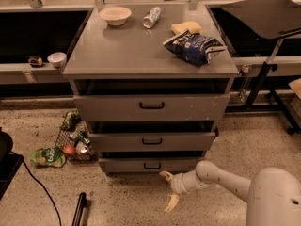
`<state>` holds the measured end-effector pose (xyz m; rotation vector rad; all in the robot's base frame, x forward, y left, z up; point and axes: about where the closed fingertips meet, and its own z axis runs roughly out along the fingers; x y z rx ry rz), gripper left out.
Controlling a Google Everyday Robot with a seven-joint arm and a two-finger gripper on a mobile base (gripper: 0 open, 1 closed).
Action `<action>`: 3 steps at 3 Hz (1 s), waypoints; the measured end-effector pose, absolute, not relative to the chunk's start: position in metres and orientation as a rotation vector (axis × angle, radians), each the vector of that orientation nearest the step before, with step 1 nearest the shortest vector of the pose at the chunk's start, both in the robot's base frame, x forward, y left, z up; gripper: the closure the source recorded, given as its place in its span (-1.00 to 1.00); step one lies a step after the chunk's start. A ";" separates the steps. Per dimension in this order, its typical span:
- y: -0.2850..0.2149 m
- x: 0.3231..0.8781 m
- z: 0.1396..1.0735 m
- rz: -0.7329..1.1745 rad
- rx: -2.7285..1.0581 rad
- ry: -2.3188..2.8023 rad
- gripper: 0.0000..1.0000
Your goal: Open bottom drawer
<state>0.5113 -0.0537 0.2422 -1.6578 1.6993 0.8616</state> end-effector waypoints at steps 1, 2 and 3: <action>-0.060 0.532 0.232 0.768 -1.720 1.707 -1.00; -0.074 0.560 0.222 0.677 -1.774 1.674 -1.00; -0.091 0.589 0.219 0.611 -1.770 1.621 -1.00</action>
Offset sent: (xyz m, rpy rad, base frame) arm 0.0997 -0.0485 -0.0251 -0.1704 -0.2320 0.0360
